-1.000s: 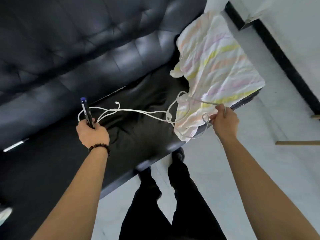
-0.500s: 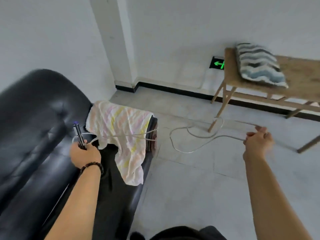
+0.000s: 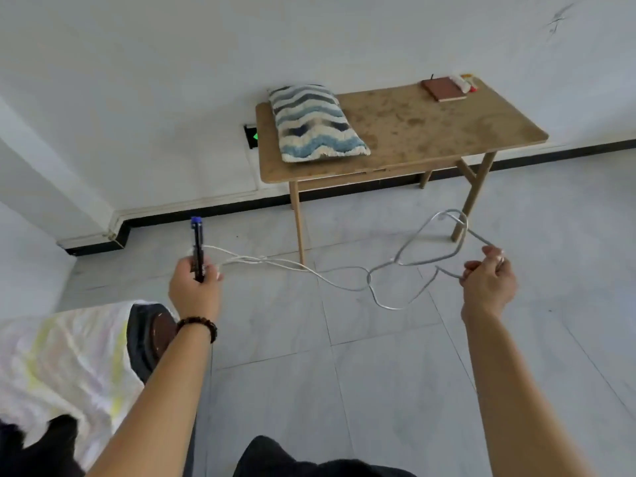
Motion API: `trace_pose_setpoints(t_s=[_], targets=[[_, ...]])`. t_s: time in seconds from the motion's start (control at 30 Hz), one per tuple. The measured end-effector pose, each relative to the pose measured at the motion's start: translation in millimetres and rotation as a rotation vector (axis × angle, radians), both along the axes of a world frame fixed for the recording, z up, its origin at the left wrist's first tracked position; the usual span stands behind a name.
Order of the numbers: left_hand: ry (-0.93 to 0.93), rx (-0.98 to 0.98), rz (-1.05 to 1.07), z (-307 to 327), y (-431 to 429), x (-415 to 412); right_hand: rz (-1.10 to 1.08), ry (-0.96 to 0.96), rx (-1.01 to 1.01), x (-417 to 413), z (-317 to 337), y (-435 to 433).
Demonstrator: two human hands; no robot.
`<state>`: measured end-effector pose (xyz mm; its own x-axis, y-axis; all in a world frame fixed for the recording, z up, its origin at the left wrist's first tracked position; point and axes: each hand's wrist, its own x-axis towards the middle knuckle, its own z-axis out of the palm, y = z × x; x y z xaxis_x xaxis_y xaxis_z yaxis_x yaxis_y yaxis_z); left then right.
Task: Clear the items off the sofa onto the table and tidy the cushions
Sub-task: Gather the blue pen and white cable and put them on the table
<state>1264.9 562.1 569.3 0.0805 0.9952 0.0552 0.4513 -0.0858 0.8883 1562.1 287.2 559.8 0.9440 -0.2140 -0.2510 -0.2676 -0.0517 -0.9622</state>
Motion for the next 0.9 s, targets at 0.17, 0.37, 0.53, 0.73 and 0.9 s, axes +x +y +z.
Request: trace_pose_setpoints(t_s=[0.17, 0.37, 0.53, 0.73, 0.9], targets=[[-0.137, -0.033, -0.323, 6.1, -11.0, 126.0, 0.258, -0.043, 0.046, 42.0, -1.7, 52.6], [-0.395, -0.268, -0.453, -8.0, 52.7, 264.4, 0.416, -0.073, 0.036, 125.0, -23.3, 110.6], [-0.507, -0.443, -0.530, -1.2, 112.3, 390.8, 0.306, -0.090, -0.172, 227.9, -13.4, 145.9], [-0.609, -0.575, -0.717, 34.2, 151.7, 531.7, 0.329, -0.110, -0.138, 325.7, 20.5, 198.8], [-0.658, -0.624, -0.827, 50.8, 151.5, 642.8, 0.671, -0.203, -0.494, 402.5, 8.0, 214.6]])
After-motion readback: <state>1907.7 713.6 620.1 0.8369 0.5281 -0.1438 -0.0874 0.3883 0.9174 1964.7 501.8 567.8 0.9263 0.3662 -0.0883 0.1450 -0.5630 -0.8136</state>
